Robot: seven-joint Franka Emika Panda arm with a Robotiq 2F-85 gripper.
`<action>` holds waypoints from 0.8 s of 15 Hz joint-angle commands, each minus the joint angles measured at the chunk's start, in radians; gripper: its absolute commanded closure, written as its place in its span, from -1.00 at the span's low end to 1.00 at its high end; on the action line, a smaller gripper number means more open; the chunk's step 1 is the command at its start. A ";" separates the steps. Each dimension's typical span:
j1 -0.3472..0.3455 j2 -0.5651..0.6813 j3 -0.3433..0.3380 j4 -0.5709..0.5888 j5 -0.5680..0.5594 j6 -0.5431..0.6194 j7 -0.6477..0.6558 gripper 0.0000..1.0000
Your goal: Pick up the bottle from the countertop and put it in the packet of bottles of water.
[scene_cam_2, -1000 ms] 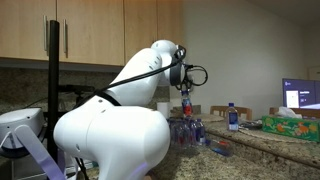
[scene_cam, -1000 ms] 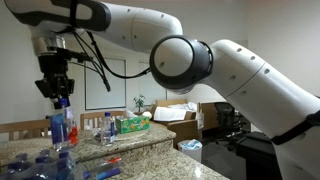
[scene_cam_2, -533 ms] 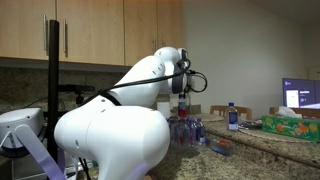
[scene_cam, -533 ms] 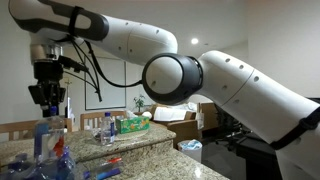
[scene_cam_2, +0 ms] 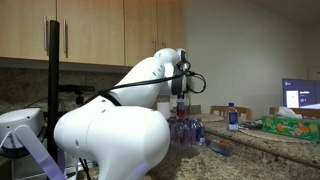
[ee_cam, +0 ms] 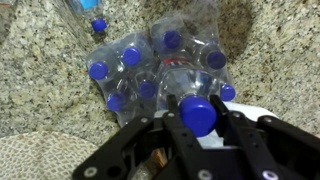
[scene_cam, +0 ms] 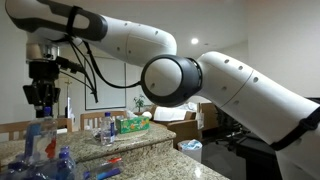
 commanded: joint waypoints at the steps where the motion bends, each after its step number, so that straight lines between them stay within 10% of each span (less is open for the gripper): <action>1: 0.000 -0.028 -0.016 -0.020 0.008 0.039 0.004 0.79; 12: 0.036 -0.020 -0.018 -0.026 0.004 -0.024 0.004 0.79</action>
